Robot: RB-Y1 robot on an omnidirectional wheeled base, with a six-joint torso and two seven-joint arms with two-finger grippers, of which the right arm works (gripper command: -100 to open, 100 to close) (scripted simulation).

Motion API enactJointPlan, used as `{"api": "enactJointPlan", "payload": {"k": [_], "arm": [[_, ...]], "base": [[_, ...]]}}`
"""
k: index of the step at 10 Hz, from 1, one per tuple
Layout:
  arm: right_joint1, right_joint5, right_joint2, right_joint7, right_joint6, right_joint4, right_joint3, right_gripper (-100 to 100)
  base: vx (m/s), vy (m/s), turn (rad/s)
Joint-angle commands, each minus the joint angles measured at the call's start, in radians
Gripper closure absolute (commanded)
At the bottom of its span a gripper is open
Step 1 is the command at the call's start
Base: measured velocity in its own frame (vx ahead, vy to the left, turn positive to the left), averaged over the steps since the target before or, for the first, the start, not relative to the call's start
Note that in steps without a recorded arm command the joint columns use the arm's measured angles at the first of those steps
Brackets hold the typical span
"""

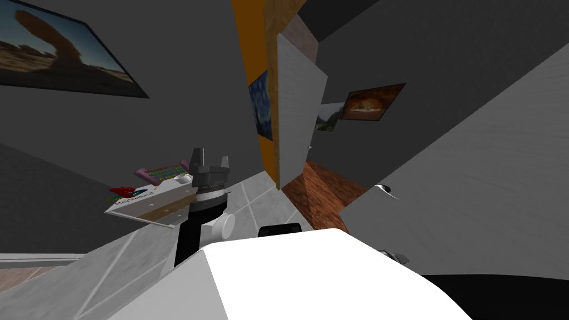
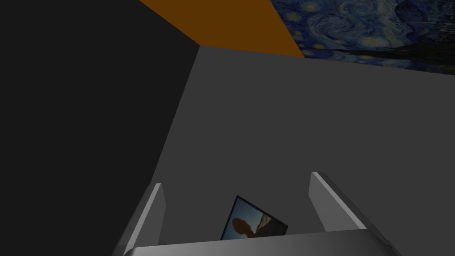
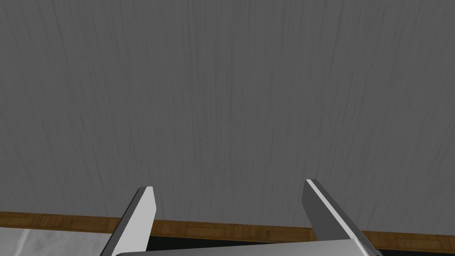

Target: Push the door open

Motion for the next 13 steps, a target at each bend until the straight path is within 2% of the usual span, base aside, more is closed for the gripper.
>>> {"api": "enactJointPlan", "payload": {"k": [1,2,3,4,6,8,10,11,12,13], "arm": [[0.004,-0.004,-0.011,-0.003,-0.006,0.018,-0.031,-100],[0.004,-0.004,-0.011,-0.003,-0.006,0.018,-0.031,-100],[0.013,-0.008,-0.011,-0.003,-0.005,0.016,-0.056,-100],[0.013,-0.008,-0.011,-0.003,-0.005,0.016,-0.056,-100],[0.029,-0.014,-0.011,-0.005,-0.004,0.013,-0.1,-100],[0.029,-0.014,-0.011,-0.005,-0.004,0.013,-0.1,-100],[0.044,-0.02,-0.011,-0.006,-0.003,0.009,-0.143,-100],[0.044,-0.02,-0.011,-0.006,-0.003,0.009,-0.143,-100],[0.055,-0.024,-0.011,-0.008,-0.002,0.007,-0.173,-100],[0.059,-0.026,-0.011,-0.008,-0.001,0.006,-0.186,-100]], "base": [[0.027,-0.078,0.257],[0.019,-0.067,0.097],[0.019,-0.073,0.185],[0.021,-0.063,0.115],[0.021,-0.077,0.244],[0.02,-0.049,0.009],[0.018,-0.066,0.23],[0.019,-0.074,0.085],[0.035,-0.073,0.189],[0.043,-0.107,0.264]]}}
